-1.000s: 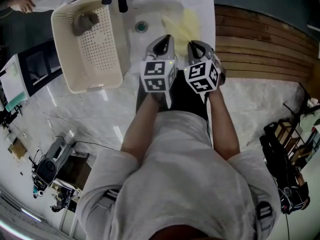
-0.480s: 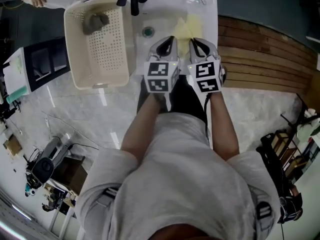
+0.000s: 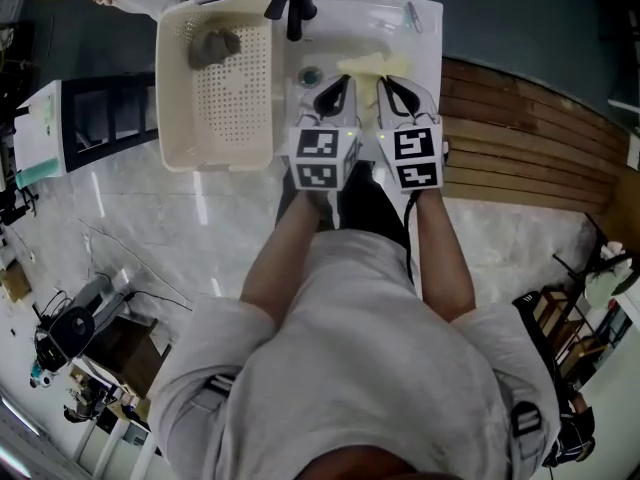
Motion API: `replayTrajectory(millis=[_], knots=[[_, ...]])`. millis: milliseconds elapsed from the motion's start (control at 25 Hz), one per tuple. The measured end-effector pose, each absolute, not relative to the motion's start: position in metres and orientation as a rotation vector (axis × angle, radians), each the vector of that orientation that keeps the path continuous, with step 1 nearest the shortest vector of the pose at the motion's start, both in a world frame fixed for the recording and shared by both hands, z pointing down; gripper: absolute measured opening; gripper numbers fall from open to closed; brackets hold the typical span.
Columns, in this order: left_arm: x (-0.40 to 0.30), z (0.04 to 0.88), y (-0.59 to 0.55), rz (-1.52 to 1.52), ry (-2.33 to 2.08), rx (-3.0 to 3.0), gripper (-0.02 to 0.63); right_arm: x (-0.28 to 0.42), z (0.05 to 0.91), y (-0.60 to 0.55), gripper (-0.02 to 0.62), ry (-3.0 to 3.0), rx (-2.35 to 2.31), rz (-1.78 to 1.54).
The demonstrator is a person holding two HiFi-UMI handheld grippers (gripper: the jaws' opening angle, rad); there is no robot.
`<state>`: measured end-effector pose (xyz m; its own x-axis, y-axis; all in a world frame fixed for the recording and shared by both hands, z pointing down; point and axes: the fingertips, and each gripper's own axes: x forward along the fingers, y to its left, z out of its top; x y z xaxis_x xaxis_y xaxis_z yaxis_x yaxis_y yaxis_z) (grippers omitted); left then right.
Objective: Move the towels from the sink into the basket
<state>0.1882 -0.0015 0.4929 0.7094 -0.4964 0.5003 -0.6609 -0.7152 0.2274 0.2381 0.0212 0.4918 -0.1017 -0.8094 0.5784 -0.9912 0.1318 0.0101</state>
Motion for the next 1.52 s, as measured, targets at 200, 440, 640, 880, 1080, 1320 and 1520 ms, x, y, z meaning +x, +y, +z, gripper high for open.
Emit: replayTrajectory(millis=[200, 440, 640, 880, 1080, 1320, 1520], knots=[[0.179, 0.467, -0.009, 0.52, -0.944, 2.556, 0.017, 0.231, 0.466, 0.011, 0.009, -2.006, 1.754, 0.476], [0.165, 0.439, -0.016, 0.469, -1.003, 2.573, 0.017, 0.216, 0.434, -0.002, 0.009, -2.063, 1.764, 0.408], [0.146, 0.42, -0.027, 0.421, -1.072, 2.582, 0.017, 0.202, 0.415, -0.016, 0.009, -2.112, 1.754, 0.357], [0.105, 0.409, -0.04, 0.385, -1.179, 2.543, 0.017, 0.161, 0.398, -0.033, 0.009, -2.197, 1.685, 0.305], [0.063, 0.402, -0.052, 0.36, -1.28, 2.496, 0.017, 0.12, 0.389, -0.049, 0.009, -2.262, 1.601, 0.266], [0.016, 0.402, -0.06, 0.327, -1.383, 2.427, 0.017, 0.071, 0.385, -0.06, 0.009, -2.328, 1.497, 0.223], [-0.019, 0.405, -0.067, 0.319, -1.447, 2.378, 0.017, 0.035, 0.385, -0.072, 0.009, -2.368, 1.421, 0.205]])
